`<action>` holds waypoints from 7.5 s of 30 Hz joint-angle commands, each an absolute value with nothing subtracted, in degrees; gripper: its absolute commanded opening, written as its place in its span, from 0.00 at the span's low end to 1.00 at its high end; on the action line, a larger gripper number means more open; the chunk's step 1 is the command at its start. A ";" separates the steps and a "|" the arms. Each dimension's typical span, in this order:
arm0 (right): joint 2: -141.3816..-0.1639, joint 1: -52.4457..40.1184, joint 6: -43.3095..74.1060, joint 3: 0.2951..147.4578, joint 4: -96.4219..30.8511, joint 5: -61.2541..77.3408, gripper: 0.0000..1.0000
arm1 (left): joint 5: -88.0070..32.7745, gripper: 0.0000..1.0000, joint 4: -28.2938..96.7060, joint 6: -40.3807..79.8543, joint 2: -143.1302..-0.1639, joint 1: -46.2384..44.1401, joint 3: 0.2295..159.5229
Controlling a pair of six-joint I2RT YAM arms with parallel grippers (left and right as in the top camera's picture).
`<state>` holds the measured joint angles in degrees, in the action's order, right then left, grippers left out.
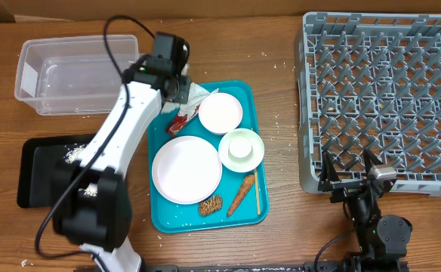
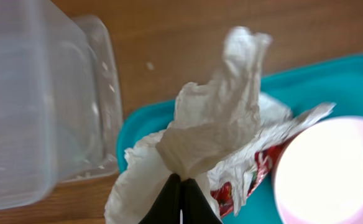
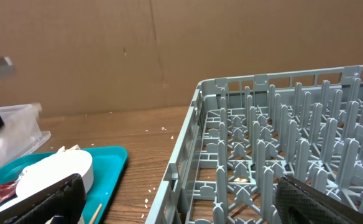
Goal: Sort waste into correct bins and load items into the dishwasher
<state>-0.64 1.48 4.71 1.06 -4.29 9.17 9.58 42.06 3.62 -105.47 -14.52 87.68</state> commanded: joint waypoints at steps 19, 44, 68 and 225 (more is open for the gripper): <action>-0.34 1.63 4.67 0.47 -3.97 9.08 1.00 | 28.42 0.04 24.51 9.96 -101.93 -1.32 89.62; -0.34 1.63 4.67 0.47 -3.95 9.08 1.00 | -8.14 0.94 35.75 3.84 -103.63 -9.47 89.25; -0.34 1.63 4.67 0.47 -3.95 9.08 1.00 | -5.06 0.80 37.26 -1.19 -119.94 -13.10 89.25; -0.34 1.63 4.67 0.47 -3.97 9.08 1.00 | 4.73 0.04 41.30 9.28 -117.25 -19.33 90.87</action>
